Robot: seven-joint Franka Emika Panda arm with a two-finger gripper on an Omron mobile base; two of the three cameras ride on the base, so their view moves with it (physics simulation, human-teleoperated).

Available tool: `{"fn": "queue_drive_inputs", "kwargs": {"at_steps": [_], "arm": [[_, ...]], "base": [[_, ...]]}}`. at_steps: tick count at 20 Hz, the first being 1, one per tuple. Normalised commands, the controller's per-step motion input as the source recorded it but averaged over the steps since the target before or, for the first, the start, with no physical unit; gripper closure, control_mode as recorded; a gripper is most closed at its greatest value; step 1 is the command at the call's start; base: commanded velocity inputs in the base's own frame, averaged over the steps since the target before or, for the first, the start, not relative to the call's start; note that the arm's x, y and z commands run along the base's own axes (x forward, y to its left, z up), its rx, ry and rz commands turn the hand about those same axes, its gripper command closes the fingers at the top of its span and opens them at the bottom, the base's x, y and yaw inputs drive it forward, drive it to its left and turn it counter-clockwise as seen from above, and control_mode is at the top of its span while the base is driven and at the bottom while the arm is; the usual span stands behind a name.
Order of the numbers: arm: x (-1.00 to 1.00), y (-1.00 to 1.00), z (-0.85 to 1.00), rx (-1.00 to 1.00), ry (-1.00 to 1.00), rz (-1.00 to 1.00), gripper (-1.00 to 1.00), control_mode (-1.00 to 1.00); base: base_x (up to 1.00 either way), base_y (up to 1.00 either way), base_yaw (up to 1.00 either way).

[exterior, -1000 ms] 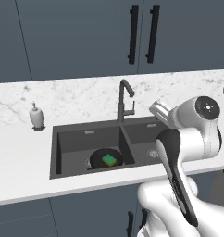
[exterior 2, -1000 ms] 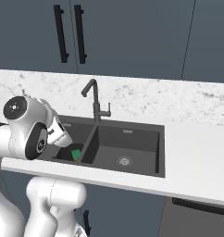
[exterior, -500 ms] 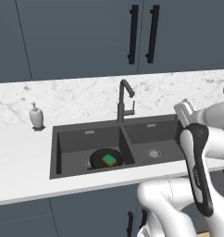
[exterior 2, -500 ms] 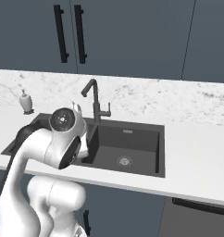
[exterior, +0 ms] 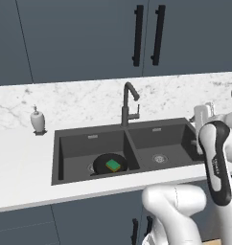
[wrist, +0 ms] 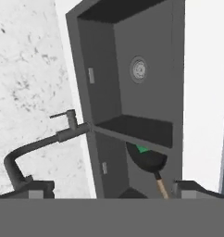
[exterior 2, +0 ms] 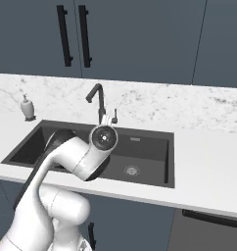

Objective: Pick the pan and sponge and place them into the sink. Then turn on the water.

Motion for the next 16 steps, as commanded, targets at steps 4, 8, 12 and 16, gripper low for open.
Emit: {"fn": "queue_drive_inputs", "kwargs": {"at_steps": [4,8,12,16], "arm": [[0.44,-0.22,0.00,0.41,0.09,-0.12,-1.00,-1.00],[0.55,-0.10,0.00,0.36,0.07,-0.14,-1.00,-1.00],[0.56,-0.02,-0.03,0.31,0.06,-0.15,-1.00,-1.00],[0.62,0.00,-0.09,0.26,0.05,-0.11,-1.00,-1.00]], "base": [[0.00,0.00,0.00],[0.00,0.00,0.00],[0.00,0.00,0.00],[0.00,0.00,0.00]]}}
